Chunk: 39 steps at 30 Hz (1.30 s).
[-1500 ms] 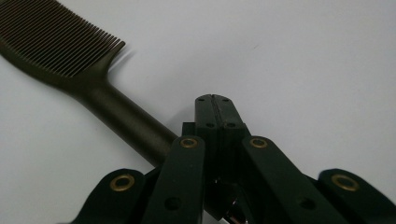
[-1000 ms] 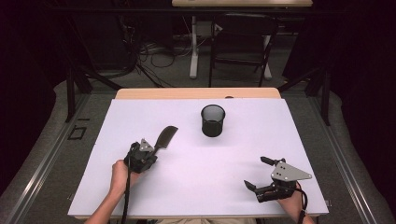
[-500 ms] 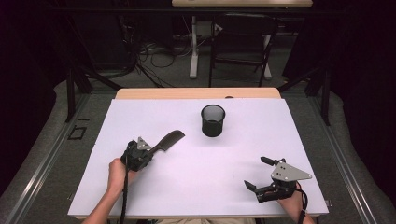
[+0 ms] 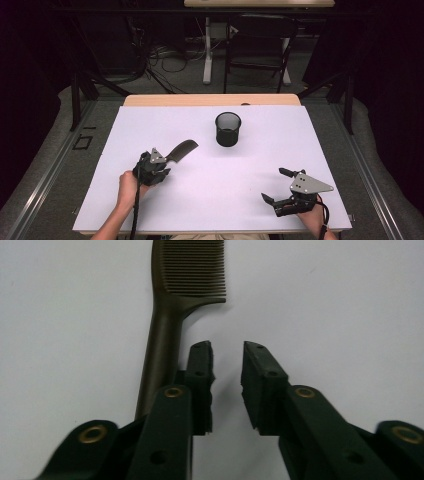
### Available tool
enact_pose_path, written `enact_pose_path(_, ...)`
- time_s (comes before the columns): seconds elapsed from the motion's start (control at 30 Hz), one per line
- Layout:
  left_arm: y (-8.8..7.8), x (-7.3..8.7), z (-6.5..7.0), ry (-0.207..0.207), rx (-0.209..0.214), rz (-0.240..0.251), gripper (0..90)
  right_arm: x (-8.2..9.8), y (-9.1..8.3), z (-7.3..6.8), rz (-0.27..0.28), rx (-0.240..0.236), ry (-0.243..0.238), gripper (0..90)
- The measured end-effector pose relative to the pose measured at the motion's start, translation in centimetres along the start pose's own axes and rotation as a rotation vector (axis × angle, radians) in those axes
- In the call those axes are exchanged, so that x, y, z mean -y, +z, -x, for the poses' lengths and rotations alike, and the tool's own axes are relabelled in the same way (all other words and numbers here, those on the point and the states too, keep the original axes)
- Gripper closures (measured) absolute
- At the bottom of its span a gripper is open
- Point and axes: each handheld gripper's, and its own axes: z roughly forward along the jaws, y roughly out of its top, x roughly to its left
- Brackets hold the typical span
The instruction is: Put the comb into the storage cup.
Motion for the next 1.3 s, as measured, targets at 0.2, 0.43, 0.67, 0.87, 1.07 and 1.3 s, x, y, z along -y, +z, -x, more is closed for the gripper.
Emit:
enact_pose_path(0.2,-0.4,-0.3,0.0,-0.016,-0.008,0.007,48.9,0.0,0.0,0.0,0.001,0.001,0.002,0.0)
enact_pose_path(0.43,-1.3,-0.6,-0.5,-0.038,-0.018,0.030,30.9,0.1,0.0,0.1,-0.002,0.000,0.003,0.0)
enact_pose_path(0.67,-1.9,-0.8,-1.0,-0.032,-0.006,0.024,15.0,0.0,0.1,0.0,-0.003,-0.003,0.001,0.0)
enact_pose_path(0.87,-2.3,-1.5,-1.1,-0.015,0.007,0.008,7.4,0.0,0.1,0.0,-0.003,-0.001,0.003,0.0)
enact_pose_path(1.07,-1.9,-1.7,-1.6,-0.016,0.004,-0.023,0.9,0.0,0.2,-0.2,-0.014,-0.007,-0.002,0.0)
enact_pose_path(1.3,-1.8,-2.5,-2.4,-0.004,0.003,-0.052,0.0,0.1,0.3,-0.2,-0.013,-0.002,0.004,0.0)
